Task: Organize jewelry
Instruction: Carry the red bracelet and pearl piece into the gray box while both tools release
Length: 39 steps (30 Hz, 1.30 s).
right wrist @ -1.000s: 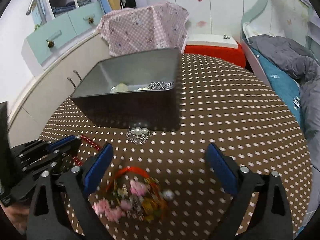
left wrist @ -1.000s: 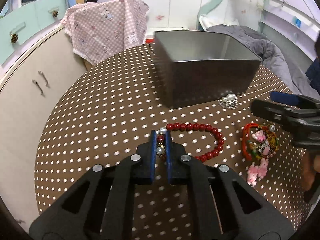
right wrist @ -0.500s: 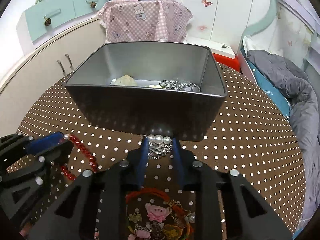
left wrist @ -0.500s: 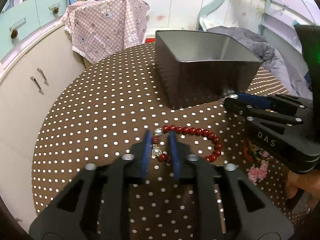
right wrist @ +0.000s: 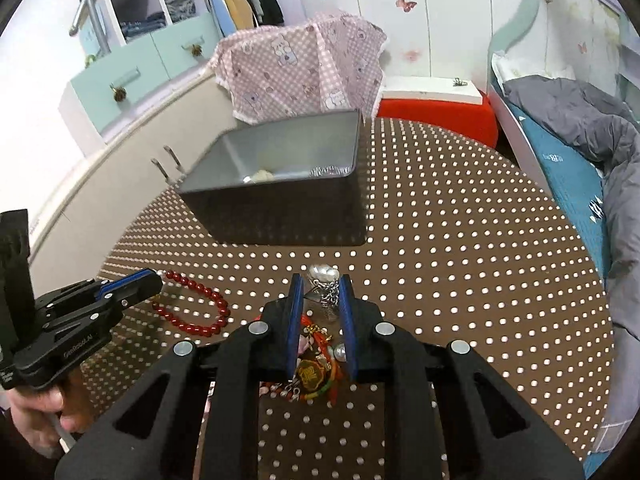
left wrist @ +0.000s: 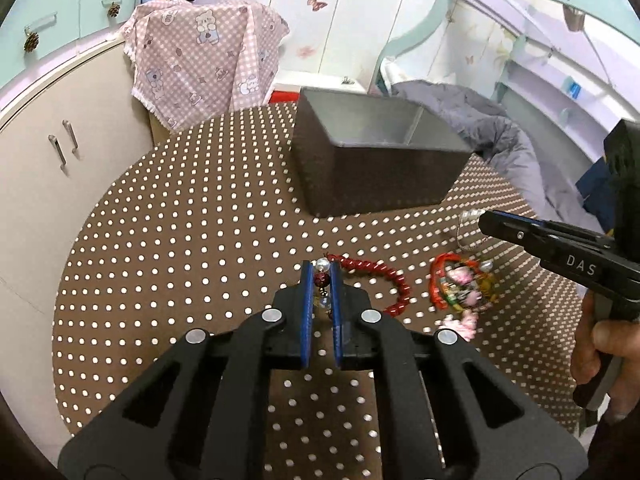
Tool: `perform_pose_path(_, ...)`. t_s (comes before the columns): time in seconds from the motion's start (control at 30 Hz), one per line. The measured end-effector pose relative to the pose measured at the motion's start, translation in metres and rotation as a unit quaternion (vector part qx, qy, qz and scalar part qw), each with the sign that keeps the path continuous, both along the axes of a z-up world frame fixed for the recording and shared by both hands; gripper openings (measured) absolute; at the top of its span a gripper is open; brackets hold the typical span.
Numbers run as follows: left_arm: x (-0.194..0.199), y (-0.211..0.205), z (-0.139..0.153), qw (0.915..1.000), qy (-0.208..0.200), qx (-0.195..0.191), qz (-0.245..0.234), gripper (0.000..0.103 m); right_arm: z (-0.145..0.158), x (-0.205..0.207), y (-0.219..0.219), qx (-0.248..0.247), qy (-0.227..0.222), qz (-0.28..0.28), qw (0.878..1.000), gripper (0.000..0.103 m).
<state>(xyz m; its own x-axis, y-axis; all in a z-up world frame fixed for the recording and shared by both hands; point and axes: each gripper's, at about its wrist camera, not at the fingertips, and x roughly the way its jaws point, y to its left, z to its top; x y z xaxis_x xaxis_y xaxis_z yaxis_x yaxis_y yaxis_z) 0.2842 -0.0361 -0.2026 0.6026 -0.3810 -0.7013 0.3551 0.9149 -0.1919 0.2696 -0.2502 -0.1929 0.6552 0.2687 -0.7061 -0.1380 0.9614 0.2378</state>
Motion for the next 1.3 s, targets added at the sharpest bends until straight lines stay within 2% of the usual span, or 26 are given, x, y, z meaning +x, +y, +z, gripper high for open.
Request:
perform_pose_path(0.47,-0.011,0.024,0.070,0.9967,-0.060,-0.053,-0.012,0.008,0.064,-0.017,-0.013,0.029,-0.065,0.023,0.997,0.016)
perform_pose_path(0.67,-0.013,0.024,0.101,0.9939,-0.095,-0.053,-0.017,0.008,0.102,-0.020,-0.012,0.017,-0.104,0.034,0.994,0.016)
perform_pose_path(0.97,0.002,0.007,0.163,0.9853,-0.161,-0.047,-0.034,0.008,0.160,-0.012,-0.006,0.006,-0.164,0.057,0.985,0.016)
perform_pose_path(1.3,0.028,-0.006,0.187,0.9835,-0.162,-0.061,-0.051,0.008,0.187,0.017,0.002,-0.003,-0.177,0.081,0.981,0.016)
